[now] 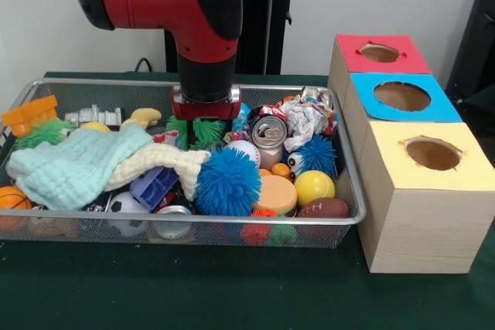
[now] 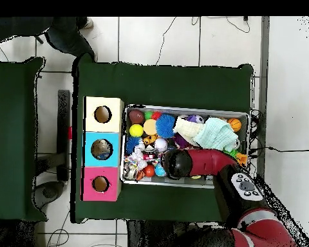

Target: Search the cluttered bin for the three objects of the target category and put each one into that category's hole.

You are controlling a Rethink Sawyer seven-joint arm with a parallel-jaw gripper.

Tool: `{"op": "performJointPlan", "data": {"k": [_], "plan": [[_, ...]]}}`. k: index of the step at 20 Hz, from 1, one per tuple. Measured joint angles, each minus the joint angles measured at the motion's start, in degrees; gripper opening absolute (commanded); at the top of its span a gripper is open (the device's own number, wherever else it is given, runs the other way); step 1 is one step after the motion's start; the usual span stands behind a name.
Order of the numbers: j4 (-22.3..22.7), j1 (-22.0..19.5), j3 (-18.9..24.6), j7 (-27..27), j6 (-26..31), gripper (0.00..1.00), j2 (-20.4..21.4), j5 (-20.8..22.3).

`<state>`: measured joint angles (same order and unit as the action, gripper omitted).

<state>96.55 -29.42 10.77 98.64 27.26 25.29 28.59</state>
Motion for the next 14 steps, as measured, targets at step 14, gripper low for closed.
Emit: {"op": "performJointPlan", "data": {"k": [14], "plan": [[0.0, 0.0, 0.0, 0.0, 0.0, 1.0, 1.2, -1.5]]}}
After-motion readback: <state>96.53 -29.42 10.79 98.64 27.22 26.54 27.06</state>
